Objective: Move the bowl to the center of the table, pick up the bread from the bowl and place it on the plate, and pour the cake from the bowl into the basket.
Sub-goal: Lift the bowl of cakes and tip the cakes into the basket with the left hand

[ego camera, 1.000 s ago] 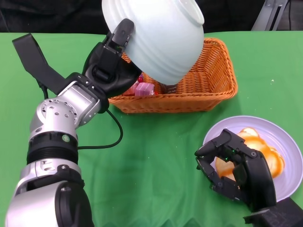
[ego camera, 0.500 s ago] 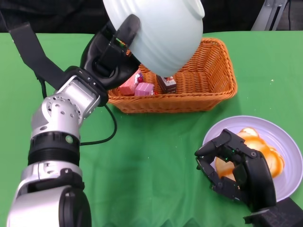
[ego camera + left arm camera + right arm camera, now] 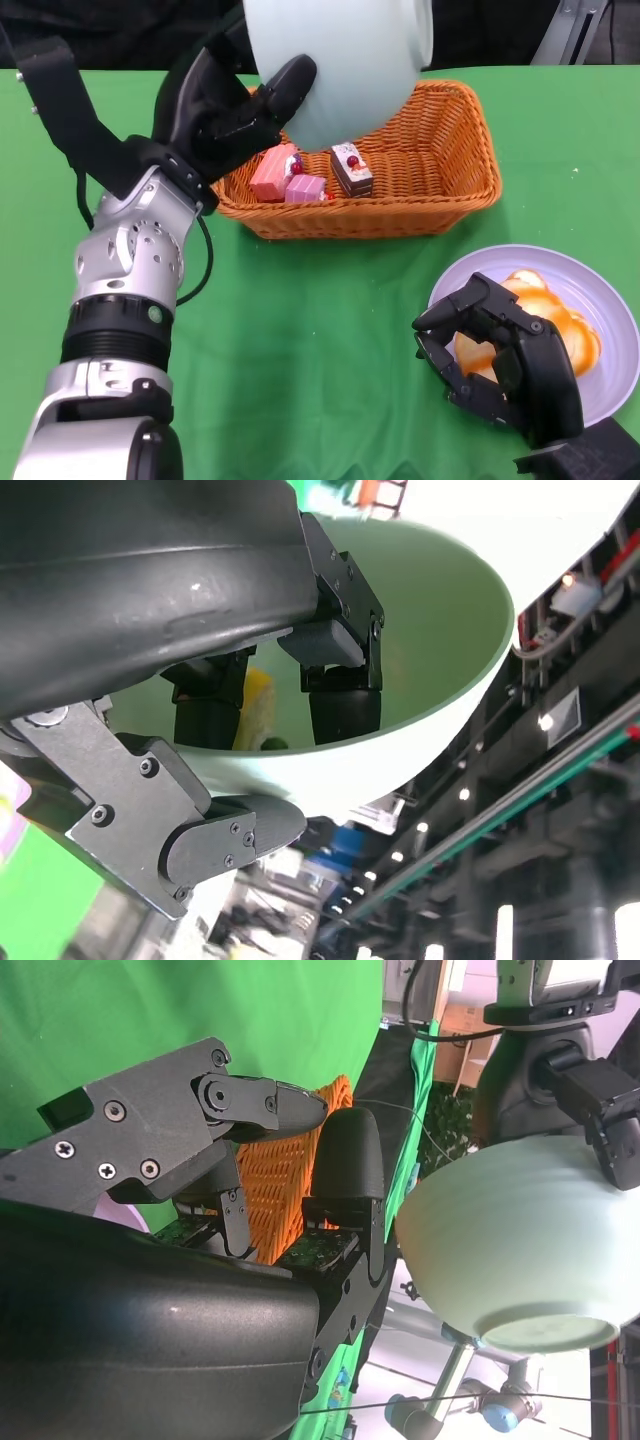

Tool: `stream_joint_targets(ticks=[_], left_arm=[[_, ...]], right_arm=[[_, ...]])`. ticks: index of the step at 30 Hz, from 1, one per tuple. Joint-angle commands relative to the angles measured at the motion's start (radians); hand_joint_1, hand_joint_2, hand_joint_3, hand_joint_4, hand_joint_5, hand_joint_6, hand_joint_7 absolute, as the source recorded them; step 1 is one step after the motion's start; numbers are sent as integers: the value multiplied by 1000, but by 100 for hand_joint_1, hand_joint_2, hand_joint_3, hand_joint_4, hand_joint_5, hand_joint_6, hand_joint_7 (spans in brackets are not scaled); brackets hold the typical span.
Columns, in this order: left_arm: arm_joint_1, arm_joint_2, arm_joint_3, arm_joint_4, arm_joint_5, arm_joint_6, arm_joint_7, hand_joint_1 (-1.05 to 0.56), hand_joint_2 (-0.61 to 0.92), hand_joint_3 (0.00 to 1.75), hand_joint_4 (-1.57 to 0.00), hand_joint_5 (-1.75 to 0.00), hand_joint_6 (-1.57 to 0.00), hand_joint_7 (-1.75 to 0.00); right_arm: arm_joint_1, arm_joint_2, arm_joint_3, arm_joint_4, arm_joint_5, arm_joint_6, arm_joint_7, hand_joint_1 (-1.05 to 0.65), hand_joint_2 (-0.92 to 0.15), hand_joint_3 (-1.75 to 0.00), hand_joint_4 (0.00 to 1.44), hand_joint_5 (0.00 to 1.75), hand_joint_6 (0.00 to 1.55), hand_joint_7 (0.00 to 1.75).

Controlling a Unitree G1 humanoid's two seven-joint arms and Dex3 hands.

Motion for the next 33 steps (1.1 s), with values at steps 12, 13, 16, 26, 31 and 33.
stream_joint_targets(ticks=[12, 13, 16, 26, 31, 33], left_arm=[[120, 77, -74, -13, 241, -546, 72, -11, 51, 118, -84, -156, -83, -143], [129, 83, -77, -8, 260, -590, 84, -12, 51, 120, -83, -156, -82, -143], [149, 101, -81, 11, 293, -700, 101, -11, 54, 118, -79, -161, -78, -147], [240, 155, -81, 36, 373, -1019, 202, -9, 69, 94, -65, -168, -71, -147], [290, 184, -79, 57, 458, -1146, 274, -7, 68, 99, -66, -165, -71, -147], [307, 191, -67, 69, 523, -1196, 338, -7, 64, 103, -70, -165, -74, -147]], right_arm=[[-5, -16, -19, -46, 2, 29, -3, -18, -77, -46, 65, 150, 60, 130], [-4, -16, -20, -51, -4, 34, -10, -18, -76, -46, 64, 149, 60, 130], [-8, -21, -19, -58, 1, 47, -7, -18, -76, -48, 65, 147, 60, 128], [-32, -23, -27, -55, 35, 67, 14, -15, -79, -46, 65, 146, 60, 128], [-35, -27, -38, -60, 21, 70, 5, -15, -85, -36, 65, 145, 60, 126], [-37, -28, -43, -58, 13, 68, -2, -13, -86, -34, 65, 145, 60, 126]])
